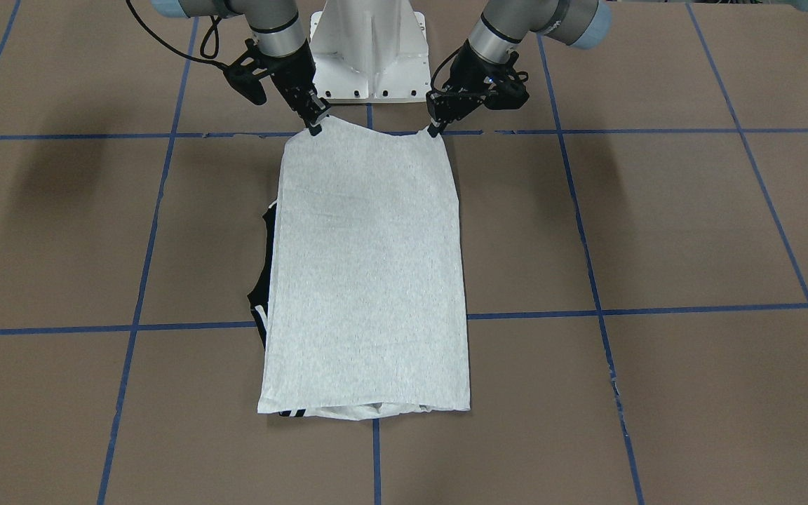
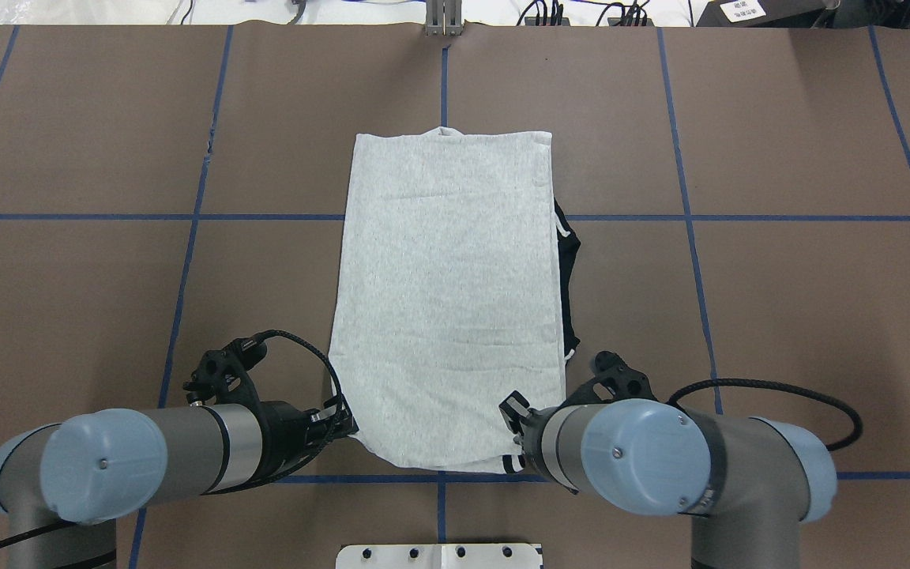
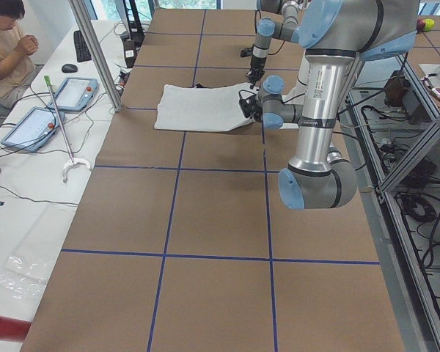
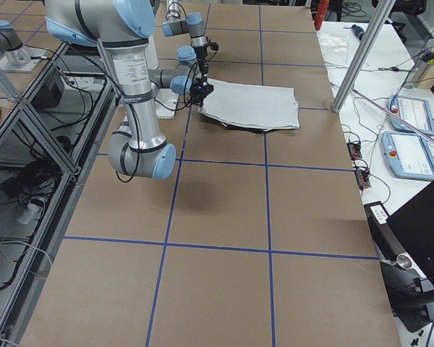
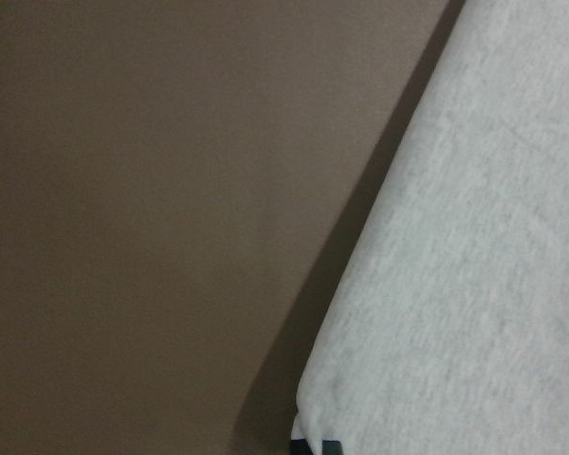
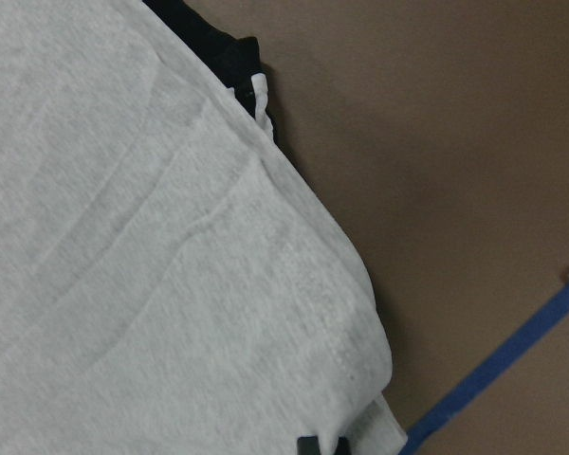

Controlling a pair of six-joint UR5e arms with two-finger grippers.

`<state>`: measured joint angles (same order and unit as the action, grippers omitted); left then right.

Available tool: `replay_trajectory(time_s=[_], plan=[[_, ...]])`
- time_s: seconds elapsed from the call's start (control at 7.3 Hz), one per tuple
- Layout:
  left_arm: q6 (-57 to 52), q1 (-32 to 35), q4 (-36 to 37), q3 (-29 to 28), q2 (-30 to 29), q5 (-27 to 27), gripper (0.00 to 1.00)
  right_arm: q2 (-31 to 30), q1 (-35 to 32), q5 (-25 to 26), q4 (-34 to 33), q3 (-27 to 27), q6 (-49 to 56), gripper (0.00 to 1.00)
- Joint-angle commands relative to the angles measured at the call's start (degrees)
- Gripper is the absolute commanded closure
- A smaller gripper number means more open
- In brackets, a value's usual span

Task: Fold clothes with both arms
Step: 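Grasp both near corners of the shirt with both grippers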

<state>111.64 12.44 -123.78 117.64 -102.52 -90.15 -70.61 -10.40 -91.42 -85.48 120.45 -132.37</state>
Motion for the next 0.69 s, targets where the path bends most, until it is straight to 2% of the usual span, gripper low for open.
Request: replay_trajectory(time_s=[0.0,0.14,0.27,0.41,0.55], plan=[[2.61,-0.04,3.33,8.01,-0.22,-0.37,1.00,-4.95,1.35,-0.33,-4.04,11.60,-2.98,1.00],[2.53,0.04,7.72,11.87,-0.48,-0.81,1.00,-4.54,-0.39,-0.86,-8.25,15.31,-2.89,1.00],[1.83,1.78,10.46,11.73,-1.53,-3.42,1.00,-3.23,-4.50,-4.60,-10.47,14.91,-2.55,1.00],[0.43,5.80,10.75,10.86,-2.76,-3.80,1.00,0.44,-9.93,-7.69,-10.93,10.47,-0.19,1.00],[-2.71,8.19,10.75,6.76,-5.38,-3.97,1.00,3.69,-13.38,-8.59,-11.02,6.07,3.66,1.00]])
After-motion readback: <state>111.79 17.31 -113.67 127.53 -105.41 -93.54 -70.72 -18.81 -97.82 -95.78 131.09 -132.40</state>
